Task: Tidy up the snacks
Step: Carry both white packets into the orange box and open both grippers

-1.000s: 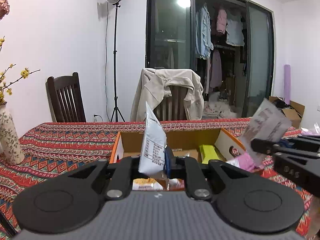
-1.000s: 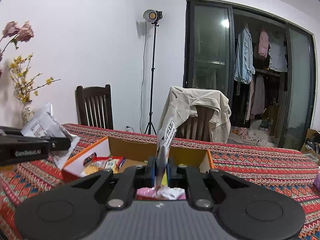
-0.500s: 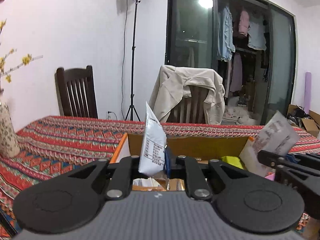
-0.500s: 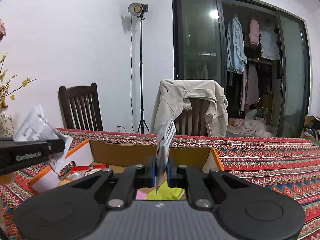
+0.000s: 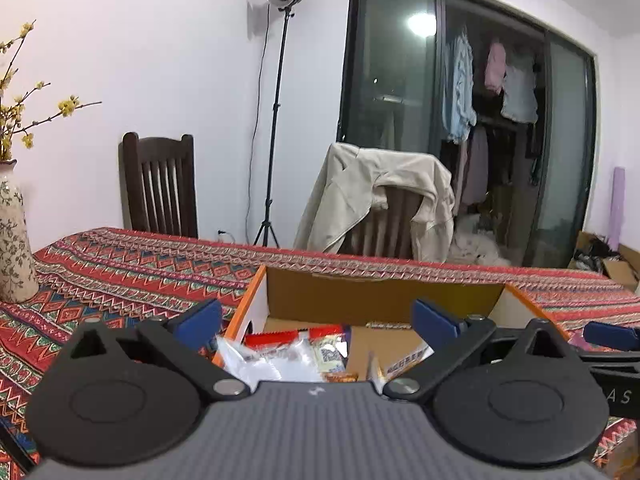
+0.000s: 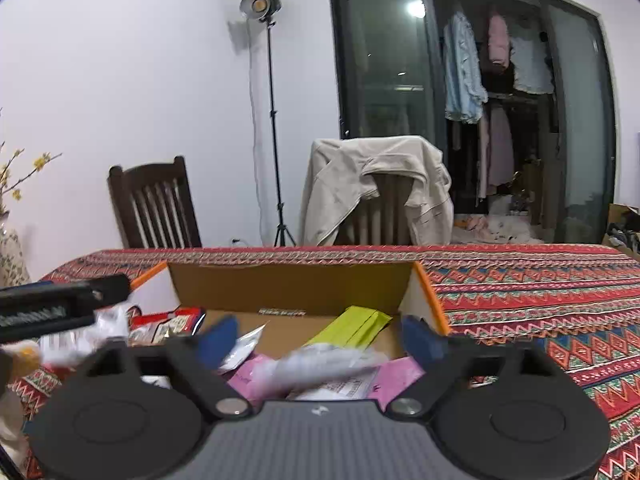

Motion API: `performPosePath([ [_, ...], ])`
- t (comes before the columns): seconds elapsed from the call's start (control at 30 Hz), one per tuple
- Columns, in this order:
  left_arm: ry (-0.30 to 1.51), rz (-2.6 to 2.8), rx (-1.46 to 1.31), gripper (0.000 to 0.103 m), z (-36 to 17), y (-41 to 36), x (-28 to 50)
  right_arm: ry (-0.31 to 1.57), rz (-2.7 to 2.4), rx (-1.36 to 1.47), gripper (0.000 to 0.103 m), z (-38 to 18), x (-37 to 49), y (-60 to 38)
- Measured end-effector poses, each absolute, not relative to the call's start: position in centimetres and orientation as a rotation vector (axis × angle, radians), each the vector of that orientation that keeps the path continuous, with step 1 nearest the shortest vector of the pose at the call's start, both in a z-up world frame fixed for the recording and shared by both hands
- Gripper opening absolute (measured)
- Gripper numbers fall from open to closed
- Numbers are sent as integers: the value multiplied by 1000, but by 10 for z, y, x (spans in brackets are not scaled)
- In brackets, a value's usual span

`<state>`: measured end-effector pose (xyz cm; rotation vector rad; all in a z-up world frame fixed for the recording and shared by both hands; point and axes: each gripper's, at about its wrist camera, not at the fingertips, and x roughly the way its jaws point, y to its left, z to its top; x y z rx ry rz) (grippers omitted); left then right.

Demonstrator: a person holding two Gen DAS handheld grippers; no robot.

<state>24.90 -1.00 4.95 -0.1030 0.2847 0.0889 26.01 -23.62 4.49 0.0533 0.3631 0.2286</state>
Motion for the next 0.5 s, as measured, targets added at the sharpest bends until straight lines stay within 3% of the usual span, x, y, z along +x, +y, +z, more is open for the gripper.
performPosePath([
  [0.07, 280, 90, -109, 103, 51, -11, 246, 362, 223, 65, 103, 45, 259, -239],
  [0.5, 287, 97, -100, 103, 62, -15, 235, 373, 199, 59, 103, 50, 255, -239],
])
